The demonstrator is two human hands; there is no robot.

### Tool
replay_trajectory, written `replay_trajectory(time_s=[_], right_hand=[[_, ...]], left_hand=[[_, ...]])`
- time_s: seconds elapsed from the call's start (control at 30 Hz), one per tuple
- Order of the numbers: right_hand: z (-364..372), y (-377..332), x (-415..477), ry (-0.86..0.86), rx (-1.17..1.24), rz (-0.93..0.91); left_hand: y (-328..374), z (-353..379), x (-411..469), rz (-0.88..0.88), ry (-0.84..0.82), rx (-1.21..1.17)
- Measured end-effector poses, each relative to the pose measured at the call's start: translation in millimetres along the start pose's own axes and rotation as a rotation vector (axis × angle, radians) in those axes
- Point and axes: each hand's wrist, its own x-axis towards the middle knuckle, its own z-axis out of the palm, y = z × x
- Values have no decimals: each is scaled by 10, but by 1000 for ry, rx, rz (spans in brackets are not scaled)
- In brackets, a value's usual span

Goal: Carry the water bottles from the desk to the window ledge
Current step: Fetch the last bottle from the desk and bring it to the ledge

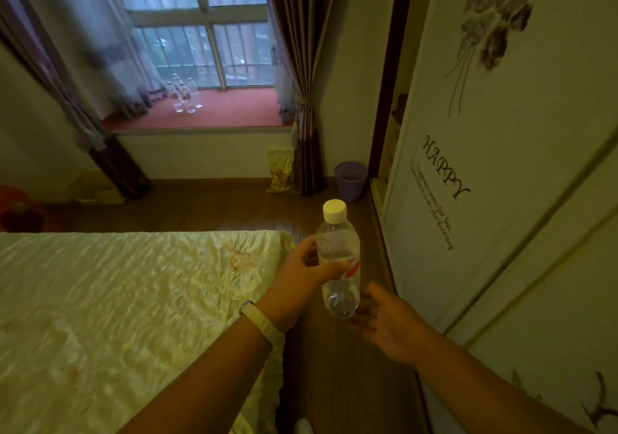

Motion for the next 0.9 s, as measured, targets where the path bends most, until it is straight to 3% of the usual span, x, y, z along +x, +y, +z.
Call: replay_trajectory(time_s=[0.53, 0.9], right_hand=[[887, -1231, 1418, -21, 52, -46], [1038, -2386, 2815, -125, 52, -17]], left_hand=[[437, -992, 1813, 48, -16, 43], [607, -1190, 3469, 25, 119, 94]])
